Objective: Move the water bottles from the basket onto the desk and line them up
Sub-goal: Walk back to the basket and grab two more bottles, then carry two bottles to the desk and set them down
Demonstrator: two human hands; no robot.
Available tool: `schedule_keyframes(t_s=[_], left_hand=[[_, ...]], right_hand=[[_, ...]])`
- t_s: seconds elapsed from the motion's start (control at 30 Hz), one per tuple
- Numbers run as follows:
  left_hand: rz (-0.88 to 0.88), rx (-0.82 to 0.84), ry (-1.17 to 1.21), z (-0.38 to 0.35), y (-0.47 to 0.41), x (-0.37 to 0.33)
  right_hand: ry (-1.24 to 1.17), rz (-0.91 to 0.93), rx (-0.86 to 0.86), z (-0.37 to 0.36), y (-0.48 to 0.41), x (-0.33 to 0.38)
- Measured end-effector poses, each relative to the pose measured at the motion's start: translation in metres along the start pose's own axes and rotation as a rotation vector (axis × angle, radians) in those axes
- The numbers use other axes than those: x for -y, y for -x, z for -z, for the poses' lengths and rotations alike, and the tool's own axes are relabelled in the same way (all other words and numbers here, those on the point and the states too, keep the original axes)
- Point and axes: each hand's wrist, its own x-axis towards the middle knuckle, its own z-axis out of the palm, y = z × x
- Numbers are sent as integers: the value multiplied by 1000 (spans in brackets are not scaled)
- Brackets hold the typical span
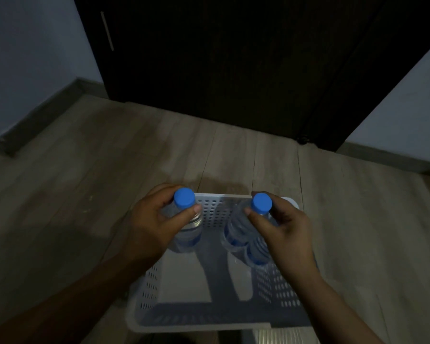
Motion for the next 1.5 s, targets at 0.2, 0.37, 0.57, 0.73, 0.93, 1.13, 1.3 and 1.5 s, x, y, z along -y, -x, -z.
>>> schedule_keyframes(t_s=[0.2, 0.37, 0.57, 0.73, 0.93, 1.13, 1.3, 1.5], left_hand=[[-64, -106, 109, -2, -8, -51], [-28, -134, 264, 6, -31, -99], [-31, -110, 305, 18, -67, -144], [-33, -94, 325, 30, -103, -185], [-29, -116, 220, 69, -145, -268], [-11, -165, 92, 123, -176, -387], [8, -249, 127, 166, -195, -509], [-60, -292, 84, 231, -221, -665]], right_hand=[[-140, 164, -36, 0, -7, 42], [-206, 268, -43, 4, -27, 89], [-223, 348, -139, 11, -57, 143], [-198, 328, -184, 20, -91, 189], [-189, 232, -244, 25, -132, 280], [-191, 162, -238, 47, -155, 409], [-181, 163, -272, 79, -166, 538], [-172, 253, -274, 121, -181, 707]])
